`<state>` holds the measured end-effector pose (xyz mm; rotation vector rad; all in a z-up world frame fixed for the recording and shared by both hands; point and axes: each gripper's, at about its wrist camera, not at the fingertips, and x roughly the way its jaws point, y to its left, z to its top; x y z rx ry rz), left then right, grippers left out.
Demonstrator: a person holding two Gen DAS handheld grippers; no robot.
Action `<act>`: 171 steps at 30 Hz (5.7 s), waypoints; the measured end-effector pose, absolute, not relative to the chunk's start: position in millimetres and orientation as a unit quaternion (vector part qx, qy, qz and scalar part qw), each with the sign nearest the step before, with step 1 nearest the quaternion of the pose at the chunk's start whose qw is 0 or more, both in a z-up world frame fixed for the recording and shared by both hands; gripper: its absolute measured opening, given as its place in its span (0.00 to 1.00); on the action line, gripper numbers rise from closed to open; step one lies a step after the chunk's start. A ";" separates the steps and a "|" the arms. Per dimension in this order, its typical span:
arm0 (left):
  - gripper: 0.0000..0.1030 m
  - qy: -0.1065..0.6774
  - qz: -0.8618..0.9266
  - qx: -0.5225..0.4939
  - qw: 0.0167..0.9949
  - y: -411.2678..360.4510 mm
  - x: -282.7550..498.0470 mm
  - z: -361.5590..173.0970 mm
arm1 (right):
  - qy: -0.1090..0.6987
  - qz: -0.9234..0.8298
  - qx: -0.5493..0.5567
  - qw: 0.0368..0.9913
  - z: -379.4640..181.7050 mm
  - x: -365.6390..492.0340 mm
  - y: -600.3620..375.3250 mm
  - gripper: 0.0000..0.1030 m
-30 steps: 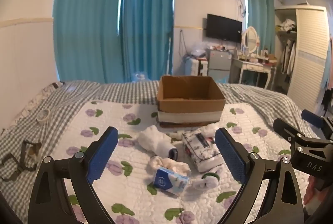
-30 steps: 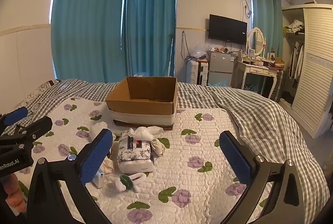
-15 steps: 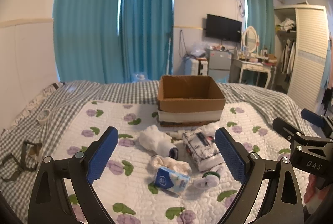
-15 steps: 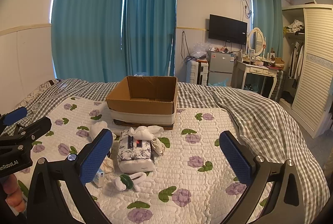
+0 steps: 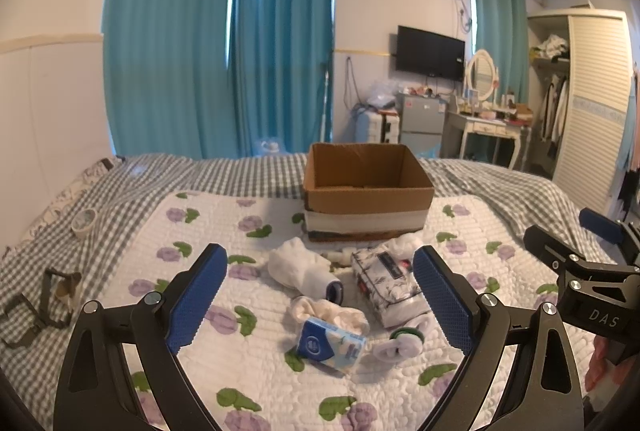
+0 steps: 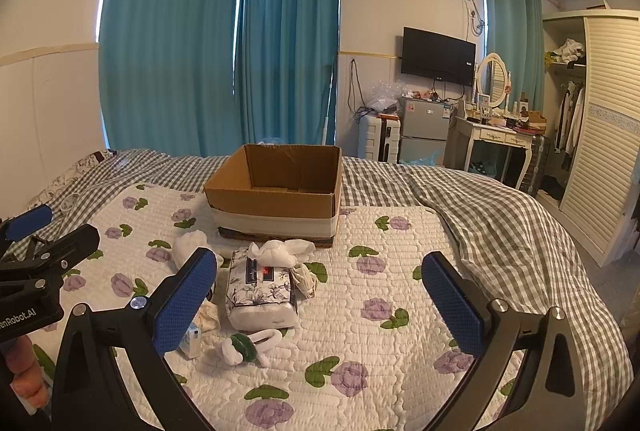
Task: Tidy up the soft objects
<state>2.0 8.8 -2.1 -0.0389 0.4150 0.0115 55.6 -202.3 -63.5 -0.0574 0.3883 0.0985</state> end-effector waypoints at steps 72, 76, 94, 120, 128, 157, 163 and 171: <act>0.93 0.380 0.027 -0.004 0.925 32.4 54.8 -120.7 | 0.434 0.190 -0.058 0.879 -225.2 159.0 -151.2 0.55; 0.93 0.388 0.018 0.001 0.922 25.3 57.0 -126.0 | 0.421 0.186 -0.062 0.885 -216.1 151.9 -158.0 0.54; 0.81 0.432 -0.038 0.010 0.901 -5.2 99.1 -164.5 | 0.402 0.163 -0.059 0.899 -199.4 143.0 -181.8 0.54; 0.64 0.313 -0.085 0.000 0.946 6.0 76.9 -16.3 | 0.290 0.173 -0.042 0.940 -70.8 126.8 -207.8 0.54; 0.64 0.237 -0.094 0.037 0.966 4.2 137.4 58.1 | 0.221 0.172 -0.092 0.956 17.4 191.6 -190.4 0.54; 0.78 0.299 -0.087 0.011 0.950 9.3 326.5 -21.5 | 0.276 0.144 -0.015 0.950 -39.1 398.2 -183.2 0.83; 0.78 0.250 -0.075 0.016 0.965 23.1 278.0 18.6 | 0.236 0.133 -0.029 0.962 0.7 332.6 -189.1 0.84; 0.89 0.198 -0.032 0.041 0.979 38.4 193.1 56.5 | 0.216 0.136 -0.036 0.966 32.8 238.6 -197.1 0.90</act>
